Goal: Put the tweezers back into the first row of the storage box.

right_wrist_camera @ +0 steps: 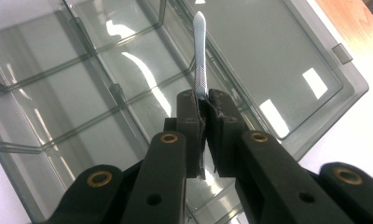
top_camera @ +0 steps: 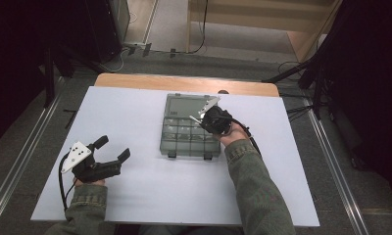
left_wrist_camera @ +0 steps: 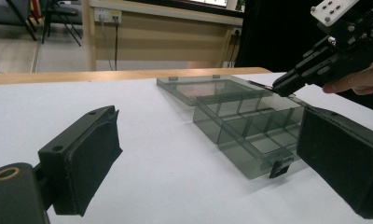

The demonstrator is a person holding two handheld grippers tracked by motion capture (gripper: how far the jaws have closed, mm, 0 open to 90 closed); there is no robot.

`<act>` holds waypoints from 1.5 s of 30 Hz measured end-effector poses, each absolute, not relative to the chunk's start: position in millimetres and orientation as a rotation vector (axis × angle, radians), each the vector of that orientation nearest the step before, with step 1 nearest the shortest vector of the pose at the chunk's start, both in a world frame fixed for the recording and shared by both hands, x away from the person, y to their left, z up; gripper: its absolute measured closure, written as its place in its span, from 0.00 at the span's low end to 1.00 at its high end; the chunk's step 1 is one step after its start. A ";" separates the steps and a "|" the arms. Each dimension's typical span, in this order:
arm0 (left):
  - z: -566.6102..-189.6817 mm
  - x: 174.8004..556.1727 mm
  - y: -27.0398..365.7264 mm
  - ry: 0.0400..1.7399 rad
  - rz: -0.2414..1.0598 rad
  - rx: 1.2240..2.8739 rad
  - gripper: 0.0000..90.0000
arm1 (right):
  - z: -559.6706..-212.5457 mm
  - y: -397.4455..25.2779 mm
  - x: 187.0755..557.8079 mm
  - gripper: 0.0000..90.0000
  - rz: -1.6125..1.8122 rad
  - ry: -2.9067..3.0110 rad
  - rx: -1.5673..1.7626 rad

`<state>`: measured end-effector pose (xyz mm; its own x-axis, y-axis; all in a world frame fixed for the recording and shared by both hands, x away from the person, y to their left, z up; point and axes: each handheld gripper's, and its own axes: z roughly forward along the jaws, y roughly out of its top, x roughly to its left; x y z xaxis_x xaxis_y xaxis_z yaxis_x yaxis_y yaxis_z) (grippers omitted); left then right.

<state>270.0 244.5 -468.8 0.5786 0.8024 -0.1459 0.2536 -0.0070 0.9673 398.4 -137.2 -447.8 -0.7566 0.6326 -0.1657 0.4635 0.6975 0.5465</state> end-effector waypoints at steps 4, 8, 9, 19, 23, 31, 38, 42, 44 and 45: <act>-468.9 270.1 244.4 0.919 0.545 1.564 0.06 | -445.4 -138.8 398.1 0.92 0.728 2.563 0.900; -468.9 270.4 244.2 0.922 0.543 1.563 0.06 | -443.2 -139.5 397.5 0.64 0.738 2.531 0.951; -469.0 270.4 244.1 0.921 0.543 1.563 0.06 | -442.4 -140.1 396.8 0.56 0.743 2.518 0.954; -469.2 270.6 243.9 0.925 0.532 1.564 0.06 | -435.9 -150.6 387.8 0.14 0.861 2.544 1.018; -469.2 270.7 243.7 0.925 0.532 1.564 0.06 | -435.1 -158.7 381.9 0.08 0.933 2.529 1.050; -469.5 271.1 242.8 0.925 0.534 1.563 0.06 | -435.1 -178.2 369.5 0.00 0.990 2.468 1.115; -469.7 271.5 242.3 0.927 0.533 1.558 0.06 | -430.2 -197.2 354.6 0.00 1.063 2.391 1.179; -469.9 272.0 242.0 0.924 0.528 1.559 0.06 | -430.0 -208.6 343.5 0.00 1.140 2.343 1.234; -469.8 271.9 242.0 0.924 0.526 1.557 0.06 | -431.3 -213.9 336.4 0.00 1.179 2.309 1.248; -469.8 271.9 242.0 0.924 0.526 1.556 0.06 | -432.0 -216.0 332.9 0.00 1.183 2.300 1.258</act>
<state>271.9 242.0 -469.8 0.5834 0.7953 -0.1647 0.2643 0.0059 0.9644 332.9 -216.0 -432.0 -0.5895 0.7949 0.1438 0.5792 0.2918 0.7612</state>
